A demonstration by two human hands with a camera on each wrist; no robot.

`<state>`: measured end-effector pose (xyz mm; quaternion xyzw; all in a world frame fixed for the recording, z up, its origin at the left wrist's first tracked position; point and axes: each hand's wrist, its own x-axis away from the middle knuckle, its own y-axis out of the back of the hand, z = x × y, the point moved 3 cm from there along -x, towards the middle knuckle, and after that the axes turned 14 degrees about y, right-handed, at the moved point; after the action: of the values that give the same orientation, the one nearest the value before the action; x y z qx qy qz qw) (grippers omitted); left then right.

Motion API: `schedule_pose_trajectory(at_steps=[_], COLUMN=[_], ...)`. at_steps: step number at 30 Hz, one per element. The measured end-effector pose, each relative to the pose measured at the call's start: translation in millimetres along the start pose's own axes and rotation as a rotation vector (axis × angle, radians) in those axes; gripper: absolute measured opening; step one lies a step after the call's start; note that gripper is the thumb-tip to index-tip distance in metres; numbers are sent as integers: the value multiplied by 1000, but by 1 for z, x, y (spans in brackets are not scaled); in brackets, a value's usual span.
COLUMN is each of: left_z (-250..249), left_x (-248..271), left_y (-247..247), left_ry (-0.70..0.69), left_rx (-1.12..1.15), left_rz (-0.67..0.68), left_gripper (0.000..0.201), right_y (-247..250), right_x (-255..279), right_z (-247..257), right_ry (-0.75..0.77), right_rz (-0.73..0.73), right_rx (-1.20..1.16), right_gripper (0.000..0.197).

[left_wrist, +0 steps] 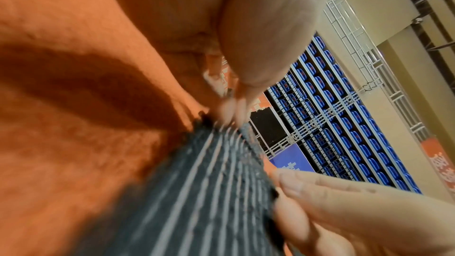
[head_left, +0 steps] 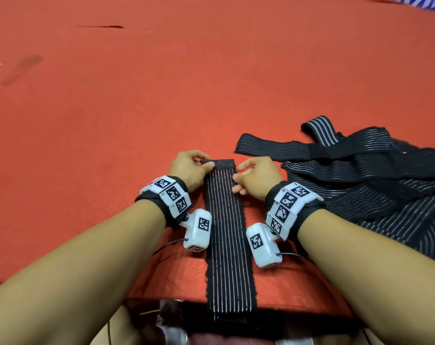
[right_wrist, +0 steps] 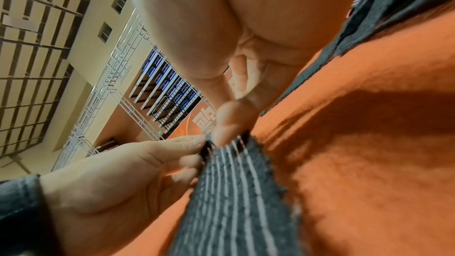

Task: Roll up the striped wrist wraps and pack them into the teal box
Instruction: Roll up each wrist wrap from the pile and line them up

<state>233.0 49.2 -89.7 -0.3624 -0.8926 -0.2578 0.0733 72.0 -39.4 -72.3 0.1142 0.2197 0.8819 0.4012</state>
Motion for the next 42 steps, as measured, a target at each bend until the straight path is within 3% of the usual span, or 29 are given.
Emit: schedule_pose_trajectory(at_steps=[3, 7, 11, 14, 20, 27, 31, 36, 42], left_z=[3, 4, 1, -3, -10, -13, -18, -46, -104], left_x=[3, 6, 16, 23, 25, 26, 33, 57, 108], left_y=[-9, -5, -4, -8, -7, -13, -17, -35, -97], left_ry=[89, 15, -94, -143, -174, -157, -155, -202, -358], left_rx=[124, -54, -275, -498, -638, -745, -764, -733, -604], left_rz=[123, 73, 63, 58, 55, 46, 43, -43, 108], left_gripper=[28, 45, 34, 35, 42, 45, 46, 35, 20], right_y=[-1, -1, -11, -19, -18, -17, -2, 50, 128], right_x=[-1, 4, 11, 12, 6, 6, 17, 41, 79], right_z=[-4, 3, 19, 22, 19, 13, 18, 26, 14], right_ry=[0, 74, 213, 200, 167, 130, 164, 210, 168], right_rz=[38, 89, 294, 438, 484, 447, 297, 117, -92], right_rx=[76, 251, 415, 537, 541, 428, 290, 304, 314], right_gripper=[17, 24, 38, 58, 69, 68, 50, 33, 26])
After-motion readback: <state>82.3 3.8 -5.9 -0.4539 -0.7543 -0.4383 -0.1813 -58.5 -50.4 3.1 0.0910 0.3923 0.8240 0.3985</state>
